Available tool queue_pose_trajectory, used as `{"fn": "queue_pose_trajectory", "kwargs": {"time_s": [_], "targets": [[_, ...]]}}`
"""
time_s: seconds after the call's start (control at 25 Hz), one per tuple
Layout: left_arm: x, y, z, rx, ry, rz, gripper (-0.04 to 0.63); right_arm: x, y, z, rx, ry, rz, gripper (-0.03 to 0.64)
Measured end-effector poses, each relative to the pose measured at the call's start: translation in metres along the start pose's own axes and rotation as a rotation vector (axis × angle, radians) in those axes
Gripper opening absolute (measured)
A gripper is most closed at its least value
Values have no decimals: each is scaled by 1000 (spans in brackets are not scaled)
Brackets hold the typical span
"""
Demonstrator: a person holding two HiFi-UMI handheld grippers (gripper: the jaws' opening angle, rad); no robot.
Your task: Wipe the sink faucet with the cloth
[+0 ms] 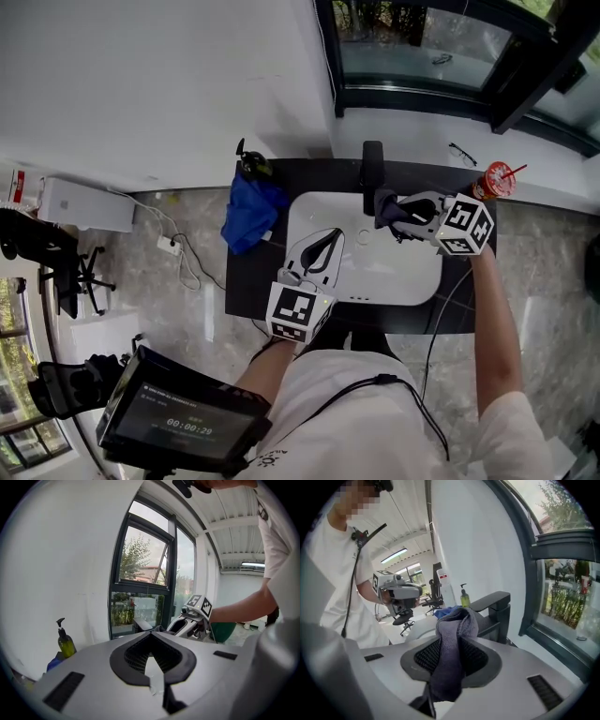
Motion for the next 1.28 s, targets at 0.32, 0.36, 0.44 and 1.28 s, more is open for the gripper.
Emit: {"fn": "queue_pose_trajectory", "kwargs": {"time_s": [0.32,0.36,0.44,1.28], "targets": [[-1,3,3,-4,7,-5,-6,-8,18,25,206,138,-66,115],[-1,3,3,-3,9,-7,-6,-11,20,27,235,144,-66,115],[0,2,3,1,11,-7,-6,-17,22,29,292,145,-66,115],[1,7,9,7,16,5,-6,-73,20,14,218,-171,-31,115]]}}
Point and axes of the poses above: the fingertips, and each gripper's own axes: z forward along the fingers, x to its left, y out of its top, the point moved 6 cm from there along -z, backward along the fingers, and after that the axes turned 5 degrees about -z, right-handed, at the moved point
